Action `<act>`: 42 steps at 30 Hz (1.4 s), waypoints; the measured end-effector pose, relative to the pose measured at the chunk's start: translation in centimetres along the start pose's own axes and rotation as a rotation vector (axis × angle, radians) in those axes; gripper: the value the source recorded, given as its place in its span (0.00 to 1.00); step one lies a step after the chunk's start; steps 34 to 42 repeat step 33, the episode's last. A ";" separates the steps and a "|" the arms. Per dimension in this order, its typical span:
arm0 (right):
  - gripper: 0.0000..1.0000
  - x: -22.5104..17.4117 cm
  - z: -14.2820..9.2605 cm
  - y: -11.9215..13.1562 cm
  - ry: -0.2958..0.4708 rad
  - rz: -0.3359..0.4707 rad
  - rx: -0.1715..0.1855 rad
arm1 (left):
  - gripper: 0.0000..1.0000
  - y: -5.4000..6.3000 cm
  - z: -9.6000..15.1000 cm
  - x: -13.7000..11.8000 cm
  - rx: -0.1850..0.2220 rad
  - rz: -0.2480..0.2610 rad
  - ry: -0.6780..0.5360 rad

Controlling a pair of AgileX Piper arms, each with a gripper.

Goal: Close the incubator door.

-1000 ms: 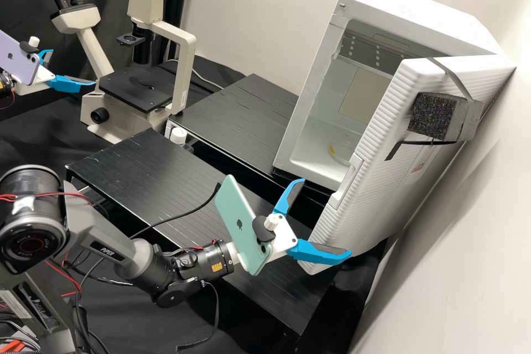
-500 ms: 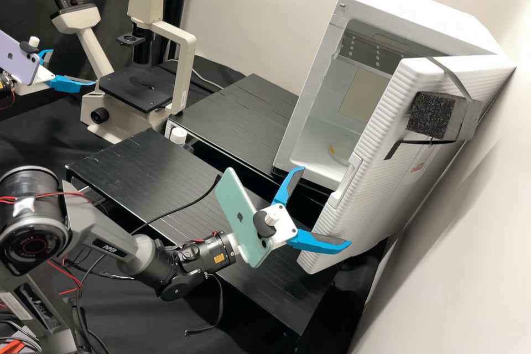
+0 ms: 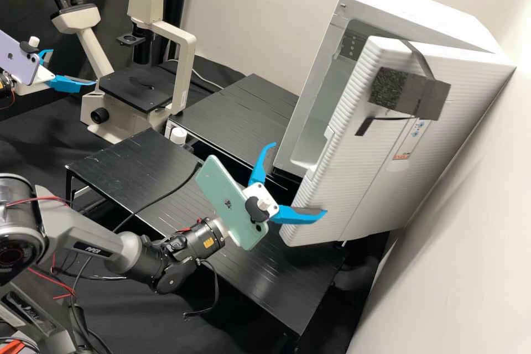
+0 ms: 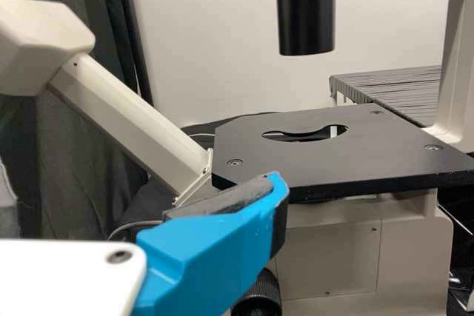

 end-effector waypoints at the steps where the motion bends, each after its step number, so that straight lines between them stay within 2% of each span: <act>1: 1.00 0.0 -0.4 -0.3 0.027 -0.017 0.000 | 1.00 0.0 0.0 0.0 0.000 0.000 0.000; 5: 1.00 0.2 -1.7 -1.3 0.104 -0.058 -0.007 | 1.00 0.0 0.0 0.0 0.000 0.000 0.000; 13: 1.00 0.9 -2.6 -2.9 0.153 -0.120 -0.033 | 1.00 0.0 0.0 0.0 0.000 0.000 0.000; 25: 1.00 2.3 -2.3 -6.3 0.131 -0.200 -0.053 | 1.00 0.0 0.0 0.0 0.000 0.000 0.000; 29: 1.00 2.4 -2.0 -6.9 0.089 -0.152 -0.058 | 1.00 0.0 0.0 0.0 0.000 0.000 0.000; 31: 1.00 2.4 -1.9 -6.8 0.081 -0.132 -0.045 | 1.00 0.0 0.0 0.0 0.000 0.000 0.000; 33: 1.00 2.4 -1.8 -6.7 0.076 -0.127 -0.015 | 1.00 0.0 0.0 0.0 0.000 0.000 0.000; 42: 1.00 2.4 -1.8 -6.7 0.076 -0.127 -0.015 | 1.00 0.0 0.0 0.0 0.000 0.000 0.000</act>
